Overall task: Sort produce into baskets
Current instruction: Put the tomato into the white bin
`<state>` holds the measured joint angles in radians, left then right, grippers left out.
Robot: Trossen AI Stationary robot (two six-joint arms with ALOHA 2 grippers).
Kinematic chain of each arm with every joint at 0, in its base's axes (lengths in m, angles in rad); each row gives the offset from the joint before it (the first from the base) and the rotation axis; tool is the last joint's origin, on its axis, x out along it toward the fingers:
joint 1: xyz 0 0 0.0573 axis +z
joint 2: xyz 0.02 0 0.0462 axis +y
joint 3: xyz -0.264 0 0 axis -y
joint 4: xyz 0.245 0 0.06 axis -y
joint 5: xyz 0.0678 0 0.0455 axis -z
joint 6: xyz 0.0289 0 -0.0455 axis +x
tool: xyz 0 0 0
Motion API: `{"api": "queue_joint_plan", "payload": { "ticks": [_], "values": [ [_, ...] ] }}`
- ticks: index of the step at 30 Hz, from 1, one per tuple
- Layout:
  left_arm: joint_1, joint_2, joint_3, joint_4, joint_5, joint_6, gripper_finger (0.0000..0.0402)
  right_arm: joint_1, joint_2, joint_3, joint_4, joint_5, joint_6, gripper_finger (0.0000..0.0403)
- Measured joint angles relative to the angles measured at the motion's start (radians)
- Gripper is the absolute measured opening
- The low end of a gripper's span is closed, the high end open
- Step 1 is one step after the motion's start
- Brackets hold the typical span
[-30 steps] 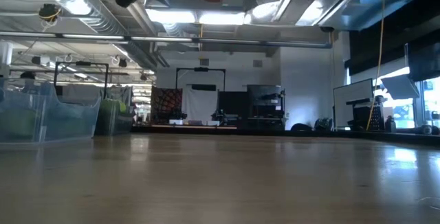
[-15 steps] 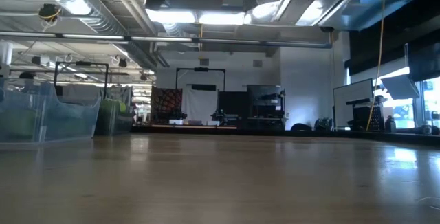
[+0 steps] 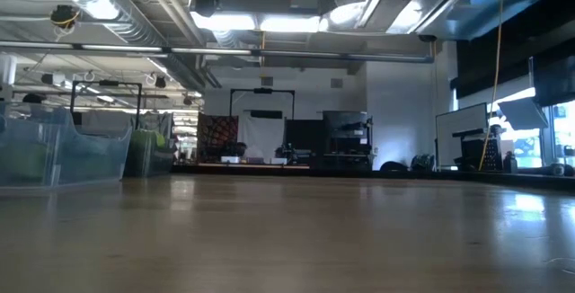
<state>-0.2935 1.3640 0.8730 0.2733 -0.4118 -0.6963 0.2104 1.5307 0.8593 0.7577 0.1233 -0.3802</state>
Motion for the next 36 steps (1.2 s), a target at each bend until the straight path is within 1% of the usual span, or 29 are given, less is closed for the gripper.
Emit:
{"api": "queue_joint_plan", "payload": {
  "ticks": [3, 5, 7, 10, 13, 16, 20, 24, 27, 32, 36],
  "values": [
    [-0.002, -0.002, 0.0, -0.003, 0.0, 0.021, 0.0303, 0.009, -0.002, 0.001, -0.012, -0.012, 0.007, 0.0238],
    [-0.014, -0.015, 0.0, -0.023, 0.001, 0.057, 0.0304, 0.025, -0.009, 0.001, -0.033, -0.001, 0.049, 0.0259],
    [-0.03, -0.035, 0.0, -0.057, 0.004, 0.083, 0.0311, 0.054, -0.023, 0.002, -0.078, 0.031, 0.081, 0.0276],
    [-0.061, -0.086, 0.0, -0.138, 0.004, 0.088, 0.0314, 0.1, -0.038, 0.002, -0.153, 0.094, 0.082, 0.0291],
    [-0.099, -0.131, 0.0, -0.237, -0.002, 0.076, 0.0314, 0.143, -0.056, 0.0, -0.259, 0.173, 0.091, 0.0295],
    [-0.153, -0.179, 0.0, -0.321, 0.001, 0.069, 0.0313, 0.17, -0.068, 0.001, -0.387, 0.262, 0.142, 0.0292],
    [-0.228, -0.217, 0.0, -0.43, 0.002, 0.015, 0.0315, 0.176, -0.068, 0.001, -0.558, 0.292, 0.264, 0.0285],
    [-0.309, -0.23, 0.031, -0.589, 0.002, -0.111, 0.0316, 0.174, -0.068, 0.0, -0.712, 0.305, 0.385, 0.0279],
    [-0.37, -0.229, 0.055, -0.735, 0.017, -0.258, 0.0316, 0.174, -0.068, 0.0, -0.791, 0.311, 0.456, 0.0276],
    [-0.464, -0.229, 0.077, -0.884, 0.1, -0.494, 0.0317, 0.175, -0.068, -0.012, -0.82, 0.311, 0.491, 0.0275],
    [-0.532, -0.228, 0.077, -0.987, 0.216, -0.73, 0.0317, 0.175, -0.068, -0.028, -0.82, 0.311, 0.506, 0.0275]
  ]
}}
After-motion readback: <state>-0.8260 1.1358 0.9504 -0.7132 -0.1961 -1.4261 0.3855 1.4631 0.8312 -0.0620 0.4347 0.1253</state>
